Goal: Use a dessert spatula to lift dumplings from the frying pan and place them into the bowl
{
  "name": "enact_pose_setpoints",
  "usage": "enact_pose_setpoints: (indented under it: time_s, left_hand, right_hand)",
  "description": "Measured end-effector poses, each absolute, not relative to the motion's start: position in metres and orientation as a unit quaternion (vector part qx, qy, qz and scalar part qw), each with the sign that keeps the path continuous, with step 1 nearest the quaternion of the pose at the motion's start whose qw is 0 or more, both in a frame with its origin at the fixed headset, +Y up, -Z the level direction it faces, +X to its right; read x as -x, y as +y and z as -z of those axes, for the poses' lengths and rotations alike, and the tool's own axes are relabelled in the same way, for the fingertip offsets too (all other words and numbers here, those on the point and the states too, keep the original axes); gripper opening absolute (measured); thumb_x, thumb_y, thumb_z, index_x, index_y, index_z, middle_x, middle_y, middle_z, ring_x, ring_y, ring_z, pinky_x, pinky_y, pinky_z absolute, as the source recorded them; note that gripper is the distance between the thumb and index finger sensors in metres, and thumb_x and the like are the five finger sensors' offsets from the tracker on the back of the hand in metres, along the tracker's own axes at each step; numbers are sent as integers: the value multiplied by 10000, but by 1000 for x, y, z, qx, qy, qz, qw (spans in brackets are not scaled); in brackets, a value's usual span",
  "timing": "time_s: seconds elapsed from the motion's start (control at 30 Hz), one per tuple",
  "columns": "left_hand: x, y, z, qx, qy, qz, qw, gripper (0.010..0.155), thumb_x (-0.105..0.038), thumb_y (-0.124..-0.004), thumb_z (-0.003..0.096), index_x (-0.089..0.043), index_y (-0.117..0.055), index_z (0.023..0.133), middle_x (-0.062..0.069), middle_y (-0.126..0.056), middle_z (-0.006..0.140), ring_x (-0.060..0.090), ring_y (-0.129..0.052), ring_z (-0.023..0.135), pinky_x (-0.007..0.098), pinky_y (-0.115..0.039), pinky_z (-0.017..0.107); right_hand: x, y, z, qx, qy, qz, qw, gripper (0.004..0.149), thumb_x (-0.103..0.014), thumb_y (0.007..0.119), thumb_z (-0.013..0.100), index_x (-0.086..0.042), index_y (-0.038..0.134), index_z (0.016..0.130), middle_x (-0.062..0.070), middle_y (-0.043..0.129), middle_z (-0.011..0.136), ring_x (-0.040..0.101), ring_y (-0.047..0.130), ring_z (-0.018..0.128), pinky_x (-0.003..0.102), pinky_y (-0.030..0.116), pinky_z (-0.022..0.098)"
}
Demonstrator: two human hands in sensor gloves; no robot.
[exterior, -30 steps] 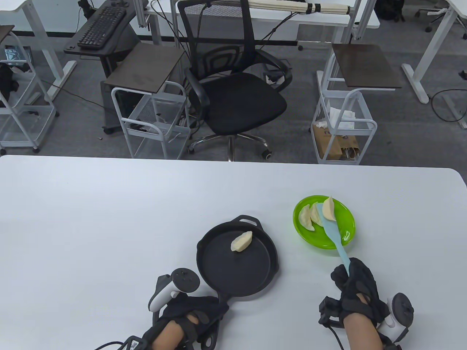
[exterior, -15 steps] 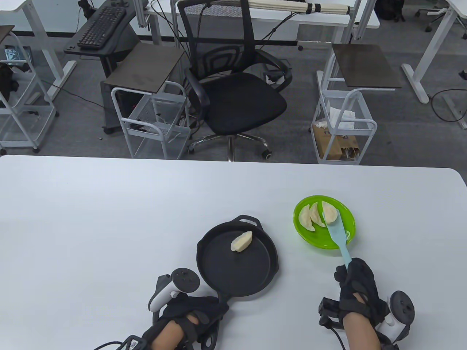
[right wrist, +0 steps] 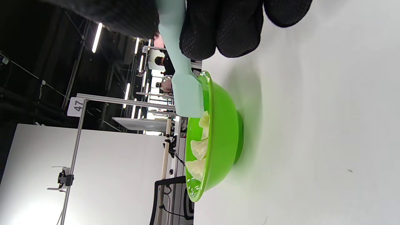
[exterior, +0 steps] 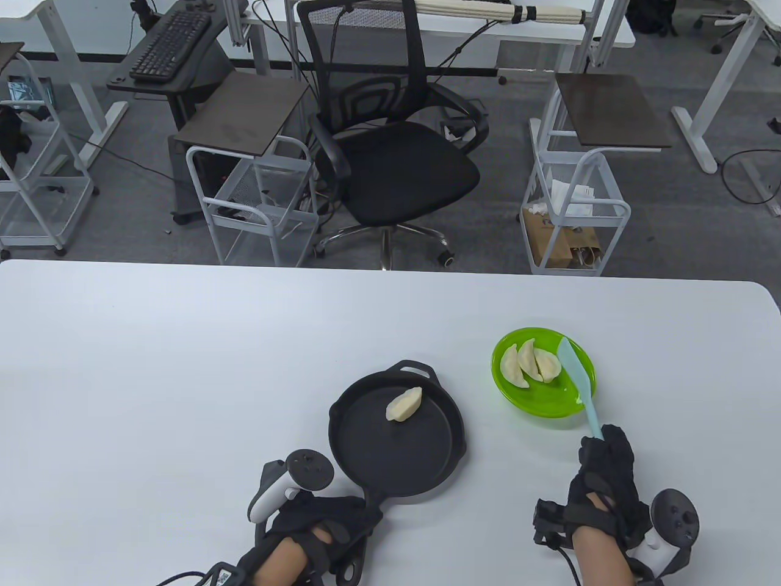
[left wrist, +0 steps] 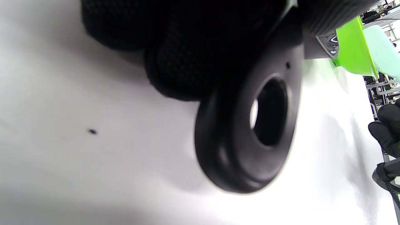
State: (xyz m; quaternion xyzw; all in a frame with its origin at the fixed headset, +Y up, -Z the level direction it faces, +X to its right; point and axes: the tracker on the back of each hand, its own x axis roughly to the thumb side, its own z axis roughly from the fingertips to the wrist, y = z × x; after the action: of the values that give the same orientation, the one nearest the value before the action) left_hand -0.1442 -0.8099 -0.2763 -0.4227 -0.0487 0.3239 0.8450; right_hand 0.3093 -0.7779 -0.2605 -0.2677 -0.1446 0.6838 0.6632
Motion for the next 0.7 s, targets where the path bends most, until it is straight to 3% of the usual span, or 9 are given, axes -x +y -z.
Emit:
enact_pose_setpoints:
  time_s: [0.33,0.7]
  left_hand:
    - [144,-810,276,423,-49,-324,845,609,-730,-672,510,-349,-731,982,-115,-1062,594,145,-1040,382,370,-833,357]
    - [144,-810,276,423,-50,-324,845,609,-730,-673,510,-350,-729,983,-118,-1062,595,145,-1040,383,370,-833,358]
  right_hand:
    - [-307,-766,258,200,-213,-685,667,529,-389,678,601,-240,503,1077,119,635,1043,424,691,918,624,501,739]
    - [-287,-763,263,132,-194,-692,683,530,-390,696,595,-180,556,1061,155,765,962,440,796,832,638,547,713]
